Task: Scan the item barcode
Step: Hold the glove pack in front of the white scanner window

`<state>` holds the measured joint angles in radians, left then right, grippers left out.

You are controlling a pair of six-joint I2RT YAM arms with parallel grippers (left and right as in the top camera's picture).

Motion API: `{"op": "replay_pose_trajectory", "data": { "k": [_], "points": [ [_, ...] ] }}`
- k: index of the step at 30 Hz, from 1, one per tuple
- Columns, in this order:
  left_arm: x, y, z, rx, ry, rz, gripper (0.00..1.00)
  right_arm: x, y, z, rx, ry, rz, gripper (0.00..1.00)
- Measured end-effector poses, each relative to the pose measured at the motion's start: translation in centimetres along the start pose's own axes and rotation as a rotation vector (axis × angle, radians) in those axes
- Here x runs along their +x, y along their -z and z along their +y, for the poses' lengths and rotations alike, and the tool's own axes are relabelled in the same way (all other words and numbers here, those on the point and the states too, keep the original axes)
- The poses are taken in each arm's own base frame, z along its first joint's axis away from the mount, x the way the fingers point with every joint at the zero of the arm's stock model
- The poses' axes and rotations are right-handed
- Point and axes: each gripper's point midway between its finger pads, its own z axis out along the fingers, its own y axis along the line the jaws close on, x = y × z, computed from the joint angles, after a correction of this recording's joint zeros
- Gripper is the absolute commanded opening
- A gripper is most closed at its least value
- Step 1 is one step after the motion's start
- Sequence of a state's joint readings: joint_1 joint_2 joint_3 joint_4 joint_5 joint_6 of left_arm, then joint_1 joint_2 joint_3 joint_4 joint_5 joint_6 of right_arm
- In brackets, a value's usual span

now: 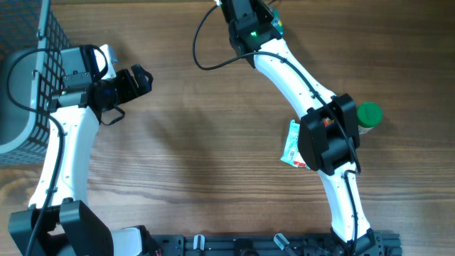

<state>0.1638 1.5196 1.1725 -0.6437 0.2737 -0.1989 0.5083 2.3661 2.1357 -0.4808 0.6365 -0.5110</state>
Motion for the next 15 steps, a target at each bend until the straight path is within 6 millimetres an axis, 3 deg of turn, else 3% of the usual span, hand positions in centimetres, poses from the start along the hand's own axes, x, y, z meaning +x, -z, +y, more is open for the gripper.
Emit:
{"op": "replay_pose_trajectory", "data": {
  "k": [8, 15],
  "points": [
    [0.0, 0.0, 0.0, 0.0, 0.0, 0.0, 1.0, 1.4, 0.4, 3.9, -0.204, 0.07, 0.019, 0.04],
    [0.0, 0.0, 0.0, 0.0, 0.0, 0.0, 1.0, 2.5, 1.0, 5.9, -0.313, 0.119, 0.043, 0.05]
  ]
}}
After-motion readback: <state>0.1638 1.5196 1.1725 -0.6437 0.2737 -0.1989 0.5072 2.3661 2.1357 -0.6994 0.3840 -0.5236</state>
